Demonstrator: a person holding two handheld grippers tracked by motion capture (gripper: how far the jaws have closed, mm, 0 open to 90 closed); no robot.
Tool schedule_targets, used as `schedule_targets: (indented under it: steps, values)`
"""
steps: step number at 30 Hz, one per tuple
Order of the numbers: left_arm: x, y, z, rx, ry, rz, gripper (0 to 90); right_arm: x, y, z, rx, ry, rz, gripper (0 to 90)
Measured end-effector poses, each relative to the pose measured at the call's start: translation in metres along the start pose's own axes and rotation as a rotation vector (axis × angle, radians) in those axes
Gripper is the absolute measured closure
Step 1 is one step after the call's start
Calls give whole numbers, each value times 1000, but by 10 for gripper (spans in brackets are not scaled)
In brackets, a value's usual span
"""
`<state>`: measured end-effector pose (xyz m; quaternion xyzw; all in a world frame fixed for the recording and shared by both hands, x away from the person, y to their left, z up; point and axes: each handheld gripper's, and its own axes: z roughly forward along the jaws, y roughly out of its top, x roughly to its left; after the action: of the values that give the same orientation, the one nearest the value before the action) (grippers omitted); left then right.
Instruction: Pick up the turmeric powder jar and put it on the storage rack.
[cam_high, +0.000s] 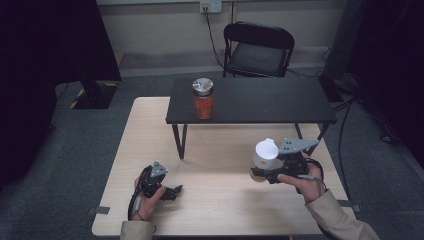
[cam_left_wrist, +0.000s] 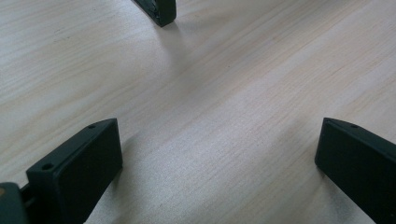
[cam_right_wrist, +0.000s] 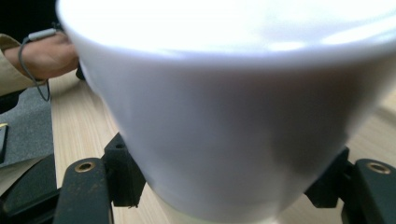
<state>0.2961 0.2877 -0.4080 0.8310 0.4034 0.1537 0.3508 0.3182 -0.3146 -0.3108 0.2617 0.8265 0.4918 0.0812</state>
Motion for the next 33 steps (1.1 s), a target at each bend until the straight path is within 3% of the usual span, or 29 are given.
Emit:
schedule_targets:
  steps: [33]
  values:
    - [0, 0, 0, 0, 0, 0, 0, -7, 81, -14, -14, 5, -10, 299]
